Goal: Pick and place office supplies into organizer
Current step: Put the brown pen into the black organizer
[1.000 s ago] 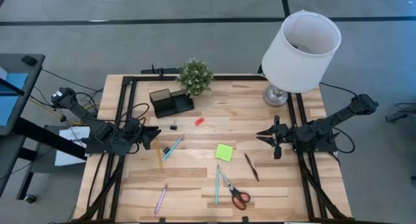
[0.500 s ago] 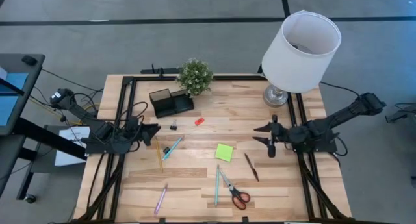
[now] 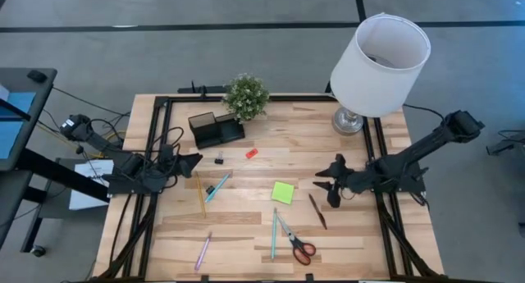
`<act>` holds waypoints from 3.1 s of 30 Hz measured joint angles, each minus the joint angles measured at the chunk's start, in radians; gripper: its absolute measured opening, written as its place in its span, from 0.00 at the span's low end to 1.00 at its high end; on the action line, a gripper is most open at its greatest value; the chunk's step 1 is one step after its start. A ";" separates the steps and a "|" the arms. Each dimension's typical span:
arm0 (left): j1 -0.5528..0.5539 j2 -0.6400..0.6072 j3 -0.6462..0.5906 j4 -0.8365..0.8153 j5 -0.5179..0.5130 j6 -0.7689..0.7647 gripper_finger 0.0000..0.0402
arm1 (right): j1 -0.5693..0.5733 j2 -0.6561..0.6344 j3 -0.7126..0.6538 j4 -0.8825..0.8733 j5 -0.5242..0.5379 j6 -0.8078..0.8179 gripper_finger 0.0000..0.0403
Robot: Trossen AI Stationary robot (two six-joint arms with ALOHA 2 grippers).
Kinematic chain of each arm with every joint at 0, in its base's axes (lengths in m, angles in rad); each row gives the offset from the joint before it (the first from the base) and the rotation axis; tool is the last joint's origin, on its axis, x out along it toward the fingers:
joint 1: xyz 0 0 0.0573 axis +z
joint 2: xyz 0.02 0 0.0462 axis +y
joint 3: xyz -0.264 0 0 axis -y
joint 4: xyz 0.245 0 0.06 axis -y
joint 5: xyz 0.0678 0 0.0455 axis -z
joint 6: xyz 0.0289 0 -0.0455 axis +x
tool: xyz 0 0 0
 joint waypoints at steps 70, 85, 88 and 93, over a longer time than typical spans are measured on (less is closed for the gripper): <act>0.073 0.000 0.059 -0.001 0.130 0.380 0.36 | -0.056 0.978 0.828 -0.759 -0.356 0.767 0.05; 0.073 0.000 0.059 0.030 0.130 0.380 0.36 | -0.060 0.775 0.954 -0.791 0.128 0.507 0.04; 0.073 -0.004 0.059 0.127 0.105 0.477 0.36 | -0.095 0.695 0.959 -0.681 0.357 0.339 0.06; 0.073 -0.040 0.111 0.245 0.068 0.760 0.36 | -0.198 0.659 0.959 -0.295 0.450 -0.117 0.04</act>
